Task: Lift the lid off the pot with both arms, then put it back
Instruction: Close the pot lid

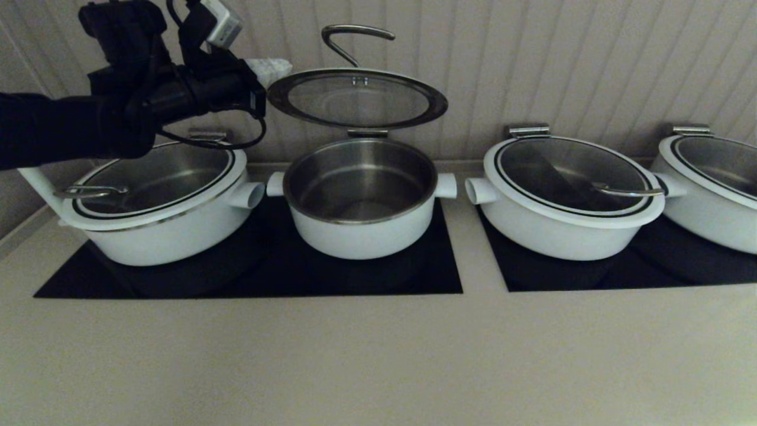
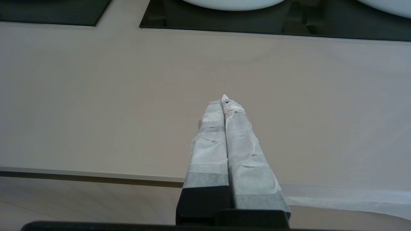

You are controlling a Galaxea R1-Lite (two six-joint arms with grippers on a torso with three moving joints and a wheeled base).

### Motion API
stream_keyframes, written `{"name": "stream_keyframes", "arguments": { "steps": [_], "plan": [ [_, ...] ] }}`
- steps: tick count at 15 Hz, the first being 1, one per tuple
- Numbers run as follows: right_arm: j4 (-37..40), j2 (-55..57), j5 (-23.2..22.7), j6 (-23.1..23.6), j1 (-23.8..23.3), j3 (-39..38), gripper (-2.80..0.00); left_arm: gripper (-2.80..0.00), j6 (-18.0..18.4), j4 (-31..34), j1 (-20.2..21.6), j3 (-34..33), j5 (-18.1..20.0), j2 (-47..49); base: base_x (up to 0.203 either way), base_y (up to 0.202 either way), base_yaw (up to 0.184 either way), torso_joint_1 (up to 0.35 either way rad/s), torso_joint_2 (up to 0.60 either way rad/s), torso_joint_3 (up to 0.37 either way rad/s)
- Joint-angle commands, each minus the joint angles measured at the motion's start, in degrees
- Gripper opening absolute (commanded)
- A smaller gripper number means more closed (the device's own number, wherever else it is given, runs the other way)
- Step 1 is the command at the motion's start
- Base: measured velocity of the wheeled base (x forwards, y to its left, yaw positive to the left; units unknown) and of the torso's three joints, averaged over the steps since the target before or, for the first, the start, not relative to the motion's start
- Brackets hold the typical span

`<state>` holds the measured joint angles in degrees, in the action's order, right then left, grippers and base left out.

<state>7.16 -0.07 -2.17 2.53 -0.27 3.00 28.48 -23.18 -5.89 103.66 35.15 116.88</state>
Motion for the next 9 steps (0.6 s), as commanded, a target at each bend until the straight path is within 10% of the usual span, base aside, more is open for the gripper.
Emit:
{"name": "stream_keyframes", "arguments": {
  "steps": [1, 9],
  "plan": [
    [0.0, 0.1, 0.0, 0.0, 0.0, 0.0, -2.80, -2.80, 0.5, -0.1, -0.3, -2.1, 0.2, -0.8, 0.000, 0.000, 0.000, 0.000, 0.00, 0.000],
    [0.0, 0.1, 0.0, 0.0, 0.0, 0.0, -2.80, -2.80, 0.6, -12.0, -0.8, -13.0, 0.3, -3.1, 0.000, 0.000, 0.000, 0.000, 0.00, 0.000]
  ]
}}
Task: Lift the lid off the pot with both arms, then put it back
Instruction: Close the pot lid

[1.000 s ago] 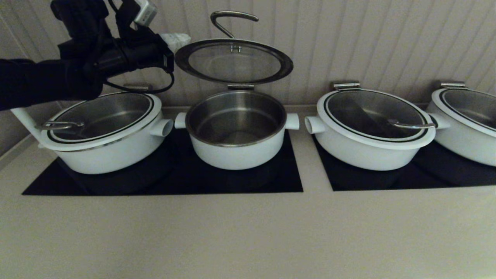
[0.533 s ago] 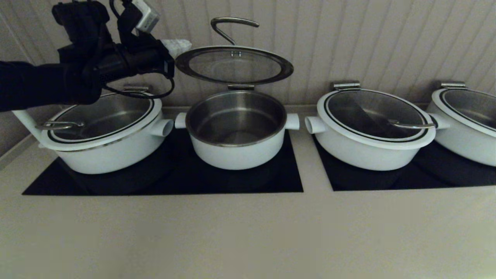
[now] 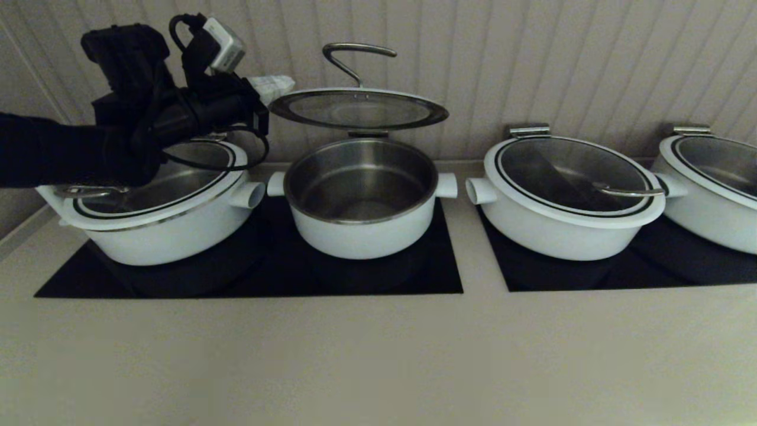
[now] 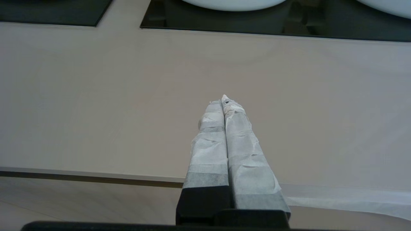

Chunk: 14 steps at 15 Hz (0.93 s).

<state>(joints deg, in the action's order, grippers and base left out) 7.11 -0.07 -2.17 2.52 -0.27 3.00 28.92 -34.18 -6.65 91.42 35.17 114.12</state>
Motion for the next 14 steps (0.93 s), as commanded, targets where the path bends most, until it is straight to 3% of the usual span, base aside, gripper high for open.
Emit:
{"name": "stream_keyframes", "arguments": {
  "steps": [1, 14],
  "plan": [
    [0.1, 0.1, 0.0, 0.0, 0.0, 0.0, -2.80, -2.80, 0.2, -1.2, -0.4, -1.3, 0.3, -0.5, 0.000, 0.000, 0.000, 0.000, 0.00, 0.000],
    [0.0, 0.1, 0.0, 0.0, 0.0, 0.0, -2.80, -2.80, 2.1, -7.7, -1.5, -12.7, 0.3, -3.0, 0.000, 0.000, 0.000, 0.000, 0.00, 0.000]
  ]
}}
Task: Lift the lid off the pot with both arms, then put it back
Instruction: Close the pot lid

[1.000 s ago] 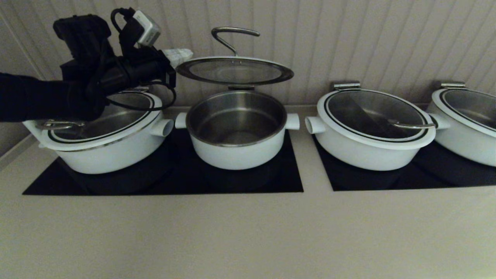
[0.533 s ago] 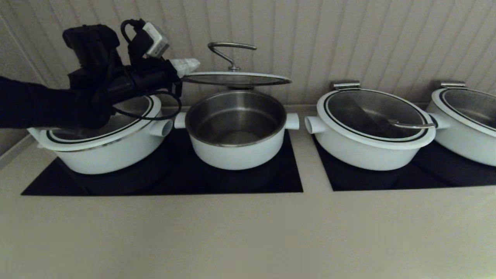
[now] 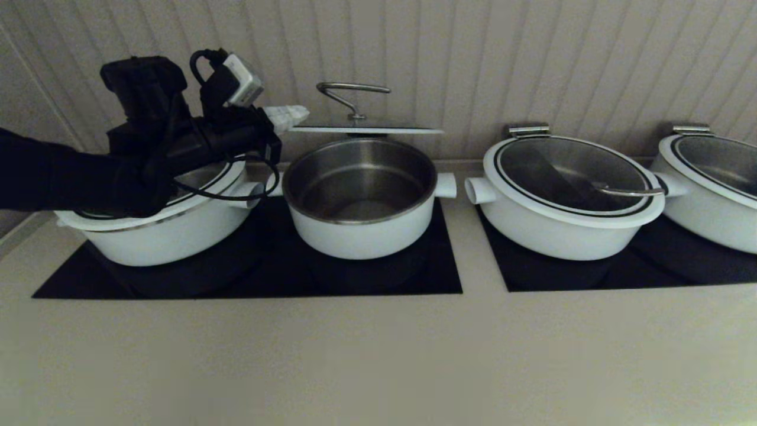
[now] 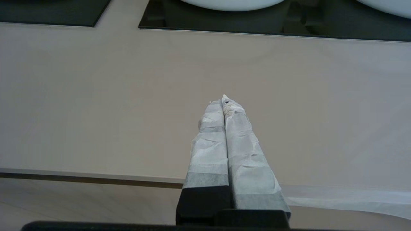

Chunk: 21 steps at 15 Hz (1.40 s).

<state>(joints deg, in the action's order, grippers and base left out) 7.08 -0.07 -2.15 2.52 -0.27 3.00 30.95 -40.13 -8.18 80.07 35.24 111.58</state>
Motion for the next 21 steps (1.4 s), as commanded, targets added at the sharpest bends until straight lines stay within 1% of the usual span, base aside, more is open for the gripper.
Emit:
{"name": "stream_keyframes", "arguments": {
  "steps": [1, 5, 7, 12, 14, 17, 21],
  "plan": [
    [0.0, 0.1, -0.1, 0.0, 0.0, 0.0, -2.80, -2.80, 0.1, -3.1, 0.0, -2.5, 0.2, -0.4, 0.000, 0.000, 0.000, 0.000, 0.00, 0.000],
    [0.0, 0.1, -0.1, 0.0, 0.0, 0.0, -2.80, -2.80, 0.3, -4.0, 0.0, -7.1, 0.2, -1.6, 0.000, 0.000, 0.000, 0.000, 0.00, 0.000],
    [0.0, 0.1, -0.1, 0.0, 0.0, 0.0, -2.80, -2.80, 0.1, -7.7, 0.0, -8.6, 0.2, -1.2, 0.000, 0.000, 0.000, 0.000, 0.00, 0.000],
    [0.0, 0.1, -0.1, 0.0, 0.0, 0.0, -2.80, -2.80, 0.1, -12.7, 0.0, -14.0, 0.1, -0.9, 0.000, 0.000, 0.000, 0.000, 0.00, 0.000],
    [0.0, 0.1, -0.1, 0.0, 0.0, 0.0, -2.80, -2.80, 0.2, -14.0, 0.0, -15.2, 0.1, -0.7, 0.000, 0.000, 0.000, 0.000, 0.00, 0.000],
    [0.0, 0.1, -0.1, 0.0, 0.0, 0.0, -2.80, -2.80, -0.2, -18.1, 0.0, -16.5, 0.0, 0.9, 0.000, 0.000, 0.000, 0.000, 0.00, 0.000],
    [0.0, 0.1, -0.1, 0.0, 0.0, 0.0, -2.80, -2.80, 0.1, -19.7, 0.0, -19.0, -0.1, 1.5, 0.000, 0.000, 0.000, 0.000, 0.00, 0.000]
  ]
}}
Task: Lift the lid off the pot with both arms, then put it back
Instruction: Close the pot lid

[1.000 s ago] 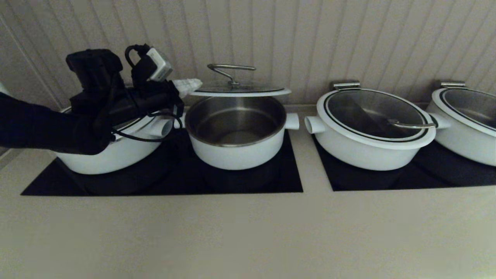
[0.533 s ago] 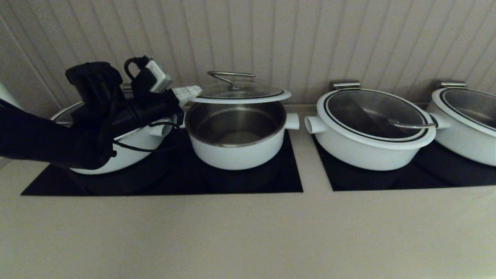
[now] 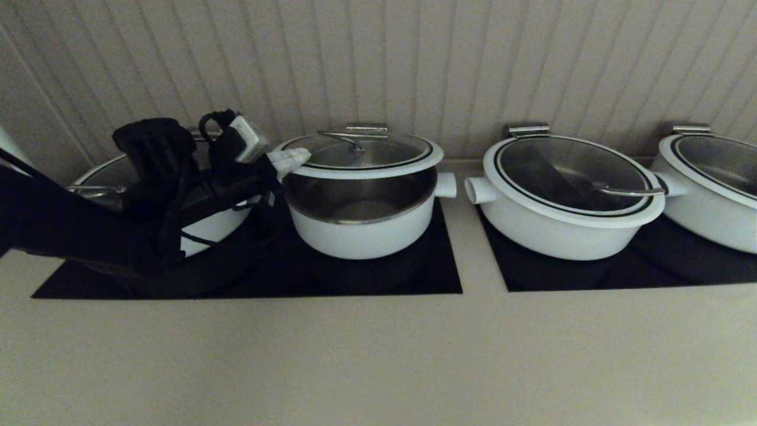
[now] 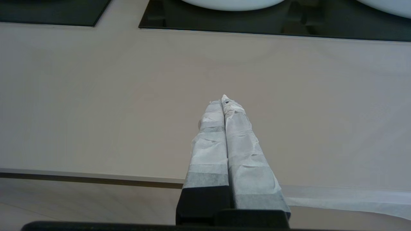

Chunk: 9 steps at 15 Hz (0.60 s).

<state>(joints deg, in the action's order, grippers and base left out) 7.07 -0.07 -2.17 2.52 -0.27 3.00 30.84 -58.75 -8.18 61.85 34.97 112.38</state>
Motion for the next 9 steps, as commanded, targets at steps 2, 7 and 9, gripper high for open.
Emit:
{"name": "stream_keyframes", "arguments": {
  "steps": [2, 7, 9],
  "plan": [
    [0.0, 0.1, 0.0, 0.0, 0.0, 0.0, -2.80, -2.80, 0.1, -3.9, 0.1, -2.2, 0.1, 1.5, 0.000, 0.000, 0.000, 0.000, 0.00, 0.000],
    [0.0, 0.1, 0.0, 0.0, 0.0, 0.0, -2.80, -2.80, 0.3, -7.8, 0.1, -5.1, 0.0, 3.1, 0.000, 0.000, 0.000, 0.000, 0.00, 0.000],
    [0.0, 0.1, 0.0, 0.0, 0.0, 0.0, -2.80, -2.80, 0.3, -8.5, 0.1, -6.4, 0.0, 3.7, 0.000, 0.000, 0.000, 0.000, 0.00, 0.000]
  ]
}}
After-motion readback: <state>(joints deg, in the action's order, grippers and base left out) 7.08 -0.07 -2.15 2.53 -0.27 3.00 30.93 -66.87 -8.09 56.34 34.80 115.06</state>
